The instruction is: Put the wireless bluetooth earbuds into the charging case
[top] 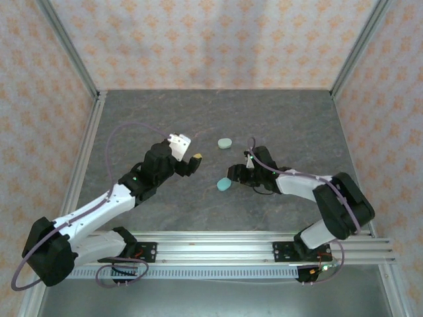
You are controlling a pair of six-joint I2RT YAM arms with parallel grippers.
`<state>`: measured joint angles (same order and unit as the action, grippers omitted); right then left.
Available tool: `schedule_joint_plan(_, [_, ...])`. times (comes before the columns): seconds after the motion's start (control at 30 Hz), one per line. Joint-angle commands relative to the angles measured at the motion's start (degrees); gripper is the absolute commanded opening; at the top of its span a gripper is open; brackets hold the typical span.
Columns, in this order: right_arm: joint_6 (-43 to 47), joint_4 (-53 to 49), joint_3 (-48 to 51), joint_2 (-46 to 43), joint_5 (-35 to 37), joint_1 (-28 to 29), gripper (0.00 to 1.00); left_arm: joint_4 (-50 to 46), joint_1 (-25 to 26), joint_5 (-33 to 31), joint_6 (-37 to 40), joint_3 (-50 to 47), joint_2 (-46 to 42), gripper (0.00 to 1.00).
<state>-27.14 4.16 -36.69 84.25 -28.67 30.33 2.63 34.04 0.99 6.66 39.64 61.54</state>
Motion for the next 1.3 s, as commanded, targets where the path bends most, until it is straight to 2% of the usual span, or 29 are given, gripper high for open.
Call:
schedule_joint_plan(0.0, [6.6, -10.7, -3.8, -5.3, 9.1, 0.0, 0.62, -1.6, -1.3, -1.1, 1.4, 0.5, -2.0, 0.88])
schedule_joint_plan(0.13, [11.0, -16.1, -5.7, -10.9, 16.0, -0.1, 0.72, -2.5, -3.3, -1.8, 1.4, 0.3, -2.4, 0.91])
schedule_joint_plan(0.27, [15.0, -18.8, -5.3, -17.4, 27.9, -0.3, 0.79, -2.5, -6.2, -3.5, -0.1, -0.6, -2.6, 1.00])
schedule_joint_plan(0.43, [18.1, -15.6, -0.5, -24.6, 44.3, -1.0, 1.00, 1.9, -10.5, -8.6, -3.8, -4.9, -4.1, 1.00])
schedule_joint_plan(0.5, [19.7, -13.6, 1.5, -26.2, 48.6, -1.8, 0.99, 3.4, -12.6, -10.2, -5.7, -7.1, -4.6, 1.00])
schedule_joint_plan(0.57, [23.0, -10.0, 4.1, -27.4, 50.3, -2.7, 0.99, 4.2, -14.8, -11.8, -7.5, -9.1, -4.9, 1.00])
schedule_joint_plan(0.7, [23.8, -5.1, 7.6, -28.5, 54.0, -5.3, 0.99, 5.9, -15.8, -20.0, -8.5, -13.1, -5.2, 1.00])
schedule_joint_plan(0.83, [24.6, 0.4, 10.0, -29.1, 57.7, -7.7, 0.99, 6.4, -17.3, -25.1, -9.0, -15.1, -7.2, 1.00])
schedule_joint_plan(1.03, [35.9, 20.2, 18.4, -29.0, 60.5, -9.6, 0.99, 6.8, -21.5, -26.7, -9.1, -20.1, -9.8, 1.00])
schedule_joint_plan(1.27, [33.0, 28.9, 23.3, -23.4, 57.3, -18.4, 0.99, 15.4, -24.8, -27.9, -9.5, -24.5, -8.4, 1.00])
